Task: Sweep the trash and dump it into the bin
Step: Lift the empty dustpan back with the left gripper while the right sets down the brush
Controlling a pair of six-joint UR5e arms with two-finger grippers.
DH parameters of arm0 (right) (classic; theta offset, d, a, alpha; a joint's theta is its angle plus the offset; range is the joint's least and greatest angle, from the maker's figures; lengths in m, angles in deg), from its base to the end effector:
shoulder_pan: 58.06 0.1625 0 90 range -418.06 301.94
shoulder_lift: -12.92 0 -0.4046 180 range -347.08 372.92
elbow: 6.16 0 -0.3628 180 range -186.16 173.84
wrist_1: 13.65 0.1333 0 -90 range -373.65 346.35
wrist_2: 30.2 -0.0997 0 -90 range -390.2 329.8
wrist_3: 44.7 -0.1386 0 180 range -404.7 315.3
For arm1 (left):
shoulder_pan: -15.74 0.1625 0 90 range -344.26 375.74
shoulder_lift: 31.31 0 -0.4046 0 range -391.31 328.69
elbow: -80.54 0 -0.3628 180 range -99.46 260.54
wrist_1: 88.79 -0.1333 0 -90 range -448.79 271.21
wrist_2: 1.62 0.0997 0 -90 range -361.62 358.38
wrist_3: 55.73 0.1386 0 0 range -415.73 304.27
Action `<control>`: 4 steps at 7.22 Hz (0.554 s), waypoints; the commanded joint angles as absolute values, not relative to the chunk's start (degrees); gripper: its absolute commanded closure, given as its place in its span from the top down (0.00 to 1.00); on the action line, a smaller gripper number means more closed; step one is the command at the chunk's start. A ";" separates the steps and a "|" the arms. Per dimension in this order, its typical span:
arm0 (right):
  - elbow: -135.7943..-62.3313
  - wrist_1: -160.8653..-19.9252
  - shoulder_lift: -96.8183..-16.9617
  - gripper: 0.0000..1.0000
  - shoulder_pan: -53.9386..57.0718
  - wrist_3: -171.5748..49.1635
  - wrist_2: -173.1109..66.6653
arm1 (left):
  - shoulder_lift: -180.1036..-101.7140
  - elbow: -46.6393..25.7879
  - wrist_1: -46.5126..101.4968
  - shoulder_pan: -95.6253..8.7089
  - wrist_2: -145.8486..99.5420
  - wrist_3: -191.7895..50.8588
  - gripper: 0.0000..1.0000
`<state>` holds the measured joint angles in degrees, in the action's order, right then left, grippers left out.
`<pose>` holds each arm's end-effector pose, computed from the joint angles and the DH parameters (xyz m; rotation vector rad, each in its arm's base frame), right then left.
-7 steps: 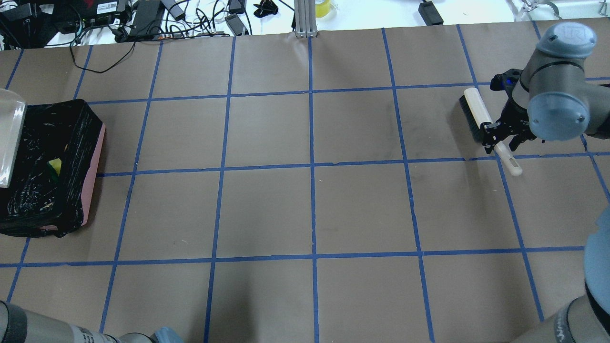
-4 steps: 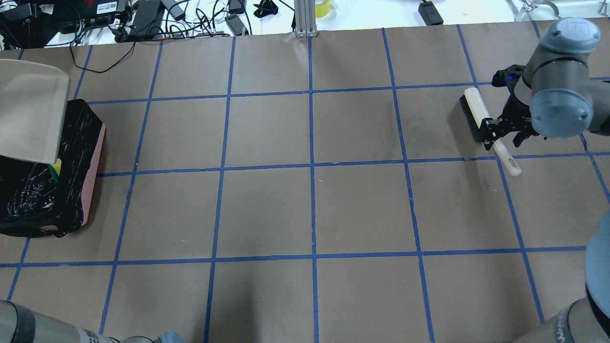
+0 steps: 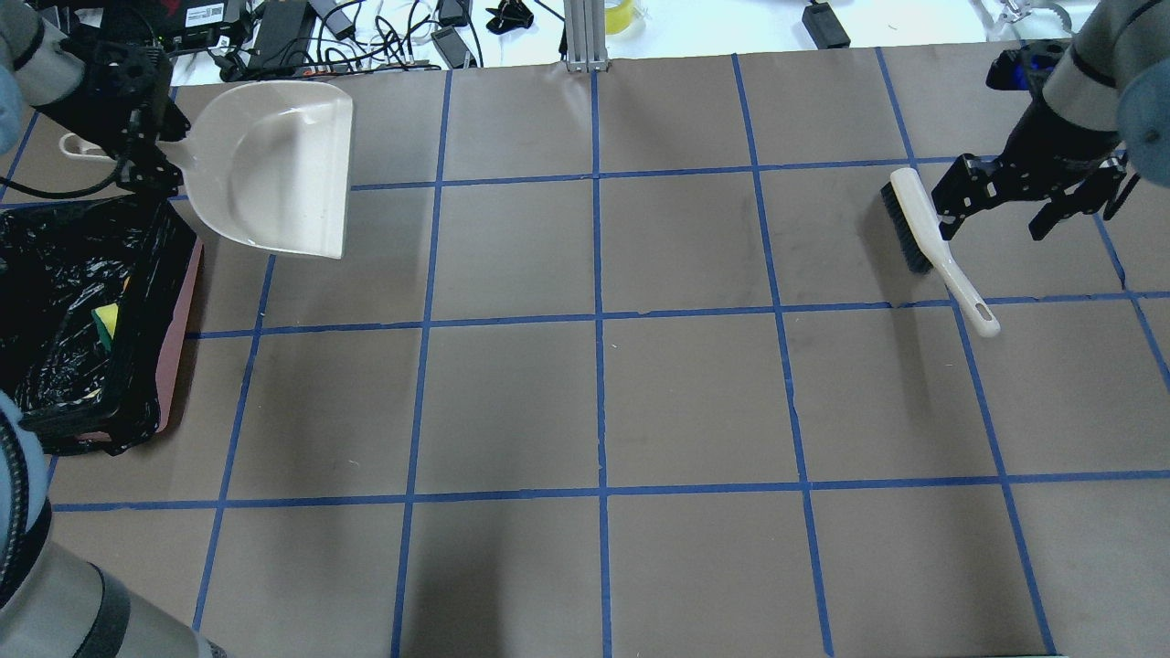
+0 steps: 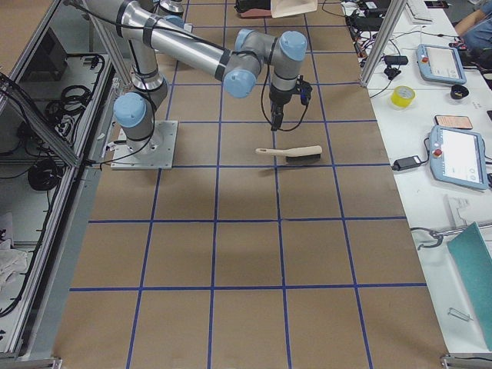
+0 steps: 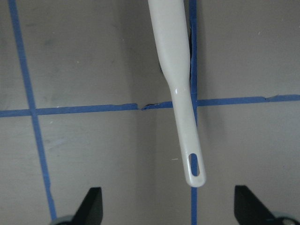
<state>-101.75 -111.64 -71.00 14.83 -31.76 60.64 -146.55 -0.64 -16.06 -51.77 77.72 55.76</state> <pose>-0.0183 -0.5057 0.3467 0.1134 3.1353 0.1033 0.0912 -0.6357 0.2912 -2.1536 -2.1885 0.2726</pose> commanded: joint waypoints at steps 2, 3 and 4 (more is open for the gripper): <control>-98.97 -107.78 -75.76 1.00 23.99 -37.28 60.06 | -152.41 -0.84 -20.48 -59.49 79.41 44.90 0.00; -99.06 -108.30 -75.33 1.00 27.16 -44.28 59.28 | -154.17 -0.76 -22.85 -59.58 79.59 44.90 0.00; -99.23 -108.83 -75.24 1.00 30.93 -47.83 59.53 | -155.93 -0.84 -24.35 -59.58 79.50 45.07 0.00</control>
<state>-99.12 -108.28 -75.28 26.35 -42.28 59.53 -153.67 -0.77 -22.12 -59.31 79.36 45.24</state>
